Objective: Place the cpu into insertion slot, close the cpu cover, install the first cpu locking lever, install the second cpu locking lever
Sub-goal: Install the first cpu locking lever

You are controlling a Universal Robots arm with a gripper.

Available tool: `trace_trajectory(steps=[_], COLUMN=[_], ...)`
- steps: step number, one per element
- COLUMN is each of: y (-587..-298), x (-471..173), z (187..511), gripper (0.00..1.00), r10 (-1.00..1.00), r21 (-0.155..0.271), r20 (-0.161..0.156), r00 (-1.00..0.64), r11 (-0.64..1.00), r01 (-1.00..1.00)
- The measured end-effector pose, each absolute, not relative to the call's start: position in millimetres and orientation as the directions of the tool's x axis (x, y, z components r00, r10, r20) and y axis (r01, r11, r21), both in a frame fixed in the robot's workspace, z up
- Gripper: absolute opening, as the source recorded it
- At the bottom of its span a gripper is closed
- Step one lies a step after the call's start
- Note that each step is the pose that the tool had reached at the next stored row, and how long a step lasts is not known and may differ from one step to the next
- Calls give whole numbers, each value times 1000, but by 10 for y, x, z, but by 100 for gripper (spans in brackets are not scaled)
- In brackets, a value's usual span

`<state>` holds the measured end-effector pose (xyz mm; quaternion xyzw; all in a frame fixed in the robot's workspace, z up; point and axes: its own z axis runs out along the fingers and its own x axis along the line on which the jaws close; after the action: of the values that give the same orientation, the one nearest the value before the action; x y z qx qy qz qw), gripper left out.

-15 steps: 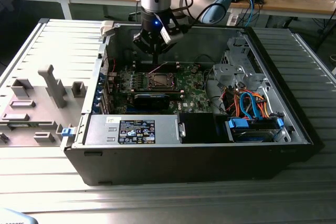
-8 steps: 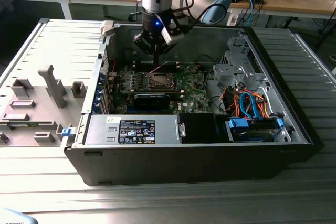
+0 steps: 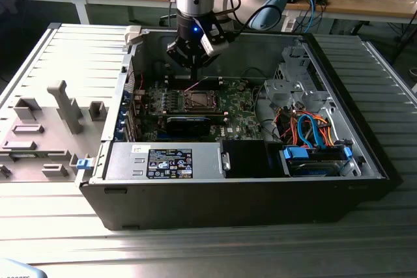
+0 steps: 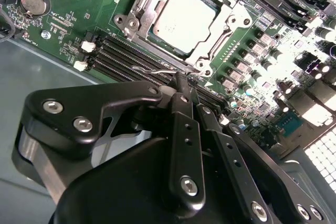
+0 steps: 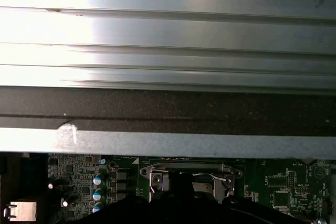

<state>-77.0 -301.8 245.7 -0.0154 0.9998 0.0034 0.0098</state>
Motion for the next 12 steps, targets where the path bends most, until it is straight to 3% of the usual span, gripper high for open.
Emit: trace_trajectory(steps=[12], y=[-2999], x=[-769], z=[2390], gripper=[11], r10=[-31], r21=[7], r20=[-20], r00=[-999], r11=[999], r01=[-31])
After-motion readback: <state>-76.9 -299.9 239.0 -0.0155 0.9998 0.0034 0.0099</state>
